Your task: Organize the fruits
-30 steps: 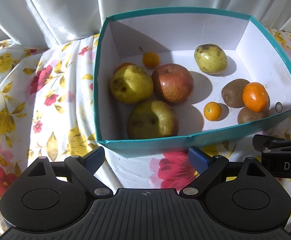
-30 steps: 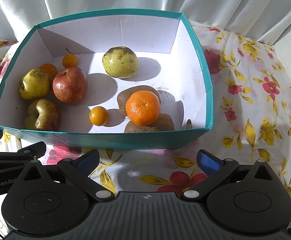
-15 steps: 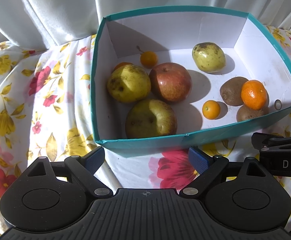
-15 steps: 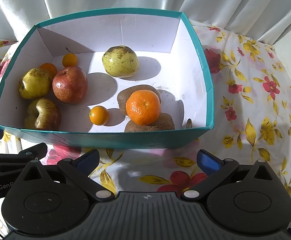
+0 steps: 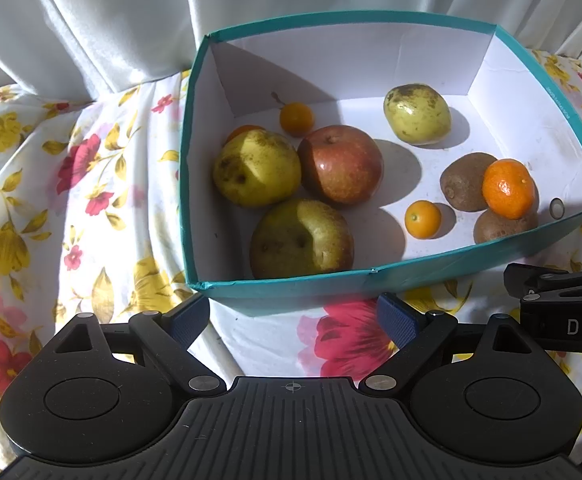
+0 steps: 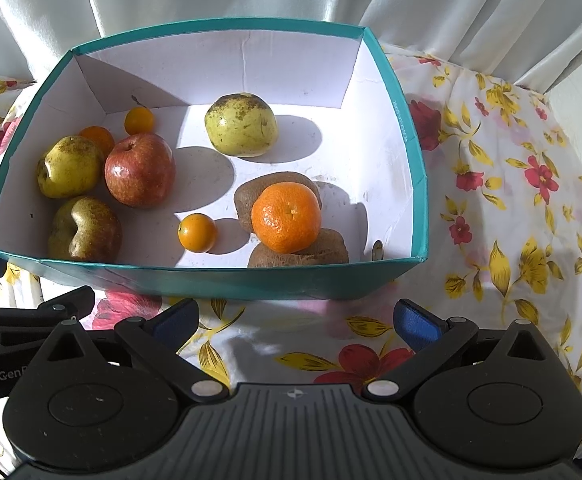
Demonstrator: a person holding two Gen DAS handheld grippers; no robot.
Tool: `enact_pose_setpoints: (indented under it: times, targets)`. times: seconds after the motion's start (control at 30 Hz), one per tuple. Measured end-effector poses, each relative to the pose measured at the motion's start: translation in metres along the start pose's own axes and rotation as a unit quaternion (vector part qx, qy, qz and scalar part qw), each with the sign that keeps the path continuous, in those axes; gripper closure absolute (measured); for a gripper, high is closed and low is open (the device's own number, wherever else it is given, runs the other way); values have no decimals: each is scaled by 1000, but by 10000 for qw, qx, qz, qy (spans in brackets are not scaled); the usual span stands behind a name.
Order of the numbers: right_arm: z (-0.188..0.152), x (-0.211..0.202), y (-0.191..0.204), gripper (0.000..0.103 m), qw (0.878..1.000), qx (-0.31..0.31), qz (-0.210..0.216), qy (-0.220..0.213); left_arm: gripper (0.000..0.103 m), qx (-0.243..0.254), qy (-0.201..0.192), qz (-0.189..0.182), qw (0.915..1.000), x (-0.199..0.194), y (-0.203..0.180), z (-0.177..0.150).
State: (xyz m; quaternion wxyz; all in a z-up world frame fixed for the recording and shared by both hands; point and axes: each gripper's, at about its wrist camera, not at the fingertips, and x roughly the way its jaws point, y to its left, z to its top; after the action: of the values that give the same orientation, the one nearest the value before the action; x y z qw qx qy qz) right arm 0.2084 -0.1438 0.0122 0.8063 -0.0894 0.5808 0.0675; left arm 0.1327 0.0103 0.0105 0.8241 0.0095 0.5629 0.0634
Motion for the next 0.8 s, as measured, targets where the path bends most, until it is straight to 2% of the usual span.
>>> enact_pose_setpoints:
  times: [0.8]
  targets:
    - [-1,1,2,0,10000,-2,16,-12,9,32,50,37,10000,2,0,-1]
